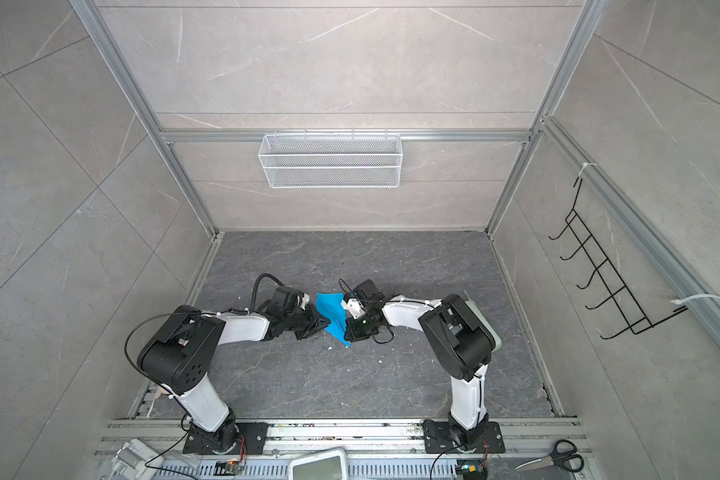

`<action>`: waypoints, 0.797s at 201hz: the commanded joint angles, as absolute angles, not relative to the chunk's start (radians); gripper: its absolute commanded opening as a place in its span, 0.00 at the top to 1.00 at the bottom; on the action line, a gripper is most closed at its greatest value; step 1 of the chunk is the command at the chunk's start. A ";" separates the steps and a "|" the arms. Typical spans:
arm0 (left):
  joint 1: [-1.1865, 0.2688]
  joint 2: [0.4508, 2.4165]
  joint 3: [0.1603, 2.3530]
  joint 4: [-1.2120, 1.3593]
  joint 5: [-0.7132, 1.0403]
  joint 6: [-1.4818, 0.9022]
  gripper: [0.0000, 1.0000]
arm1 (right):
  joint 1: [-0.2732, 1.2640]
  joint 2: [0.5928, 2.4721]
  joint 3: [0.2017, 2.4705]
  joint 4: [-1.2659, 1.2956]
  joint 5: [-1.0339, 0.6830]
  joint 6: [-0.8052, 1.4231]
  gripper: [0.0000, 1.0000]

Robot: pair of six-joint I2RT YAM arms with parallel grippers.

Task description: Fold a paper plane with a square sheet of paper (pick it up from the middle)

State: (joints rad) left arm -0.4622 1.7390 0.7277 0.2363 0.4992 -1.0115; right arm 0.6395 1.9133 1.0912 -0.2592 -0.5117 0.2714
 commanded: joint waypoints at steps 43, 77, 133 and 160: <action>-0.463 1.761 0.811 0.144 0.478 -0.943 0.83 | 0.631 1.917 1.074 -0.169 -0.617 0.048 1.00; -0.461 1.754 0.814 0.082 0.437 -0.932 0.84 | 0.624 1.934 1.106 -0.209 -0.597 -0.068 1.00; -0.462 1.794 0.869 -0.044 0.382 -0.940 0.88 | 0.623 1.903 1.092 -0.185 -0.507 -0.084 0.84; -0.481 1.767 0.830 -0.065 0.346 -1.052 0.89 | 0.631 1.778 0.953 0.013 -0.419 0.090 0.67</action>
State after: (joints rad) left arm -0.4664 1.7737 0.8509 0.0242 0.4088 -0.9699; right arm 0.6262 1.8889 1.0451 -0.1307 -0.5140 -0.0326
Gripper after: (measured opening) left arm 0.115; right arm 0.305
